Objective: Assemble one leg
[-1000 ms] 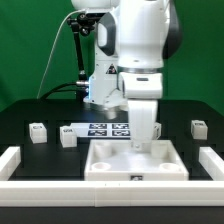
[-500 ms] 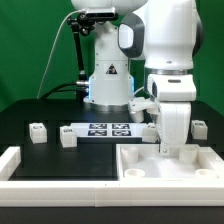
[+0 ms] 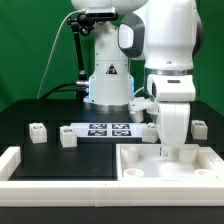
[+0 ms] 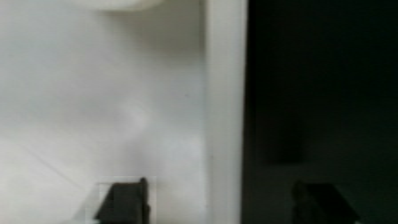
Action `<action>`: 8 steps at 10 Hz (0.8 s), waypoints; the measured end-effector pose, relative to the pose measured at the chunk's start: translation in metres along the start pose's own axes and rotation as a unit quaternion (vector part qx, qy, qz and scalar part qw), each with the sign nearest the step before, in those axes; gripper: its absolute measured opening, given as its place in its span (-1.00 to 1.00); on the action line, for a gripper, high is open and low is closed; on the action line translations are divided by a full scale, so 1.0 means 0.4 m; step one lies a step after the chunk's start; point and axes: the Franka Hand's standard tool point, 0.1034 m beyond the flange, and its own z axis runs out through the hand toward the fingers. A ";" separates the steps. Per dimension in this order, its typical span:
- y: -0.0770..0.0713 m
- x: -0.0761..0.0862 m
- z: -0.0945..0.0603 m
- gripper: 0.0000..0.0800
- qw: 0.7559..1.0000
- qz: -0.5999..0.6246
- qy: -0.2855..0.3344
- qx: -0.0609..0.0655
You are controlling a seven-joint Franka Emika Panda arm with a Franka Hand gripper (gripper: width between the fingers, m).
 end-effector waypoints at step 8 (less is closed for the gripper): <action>-0.006 0.001 -0.023 0.62 1.000 0.010 -0.004 -0.001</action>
Offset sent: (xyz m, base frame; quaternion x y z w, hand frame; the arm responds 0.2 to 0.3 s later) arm 0.0000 0.0000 0.0000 0.0000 0.0000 0.0000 1.0000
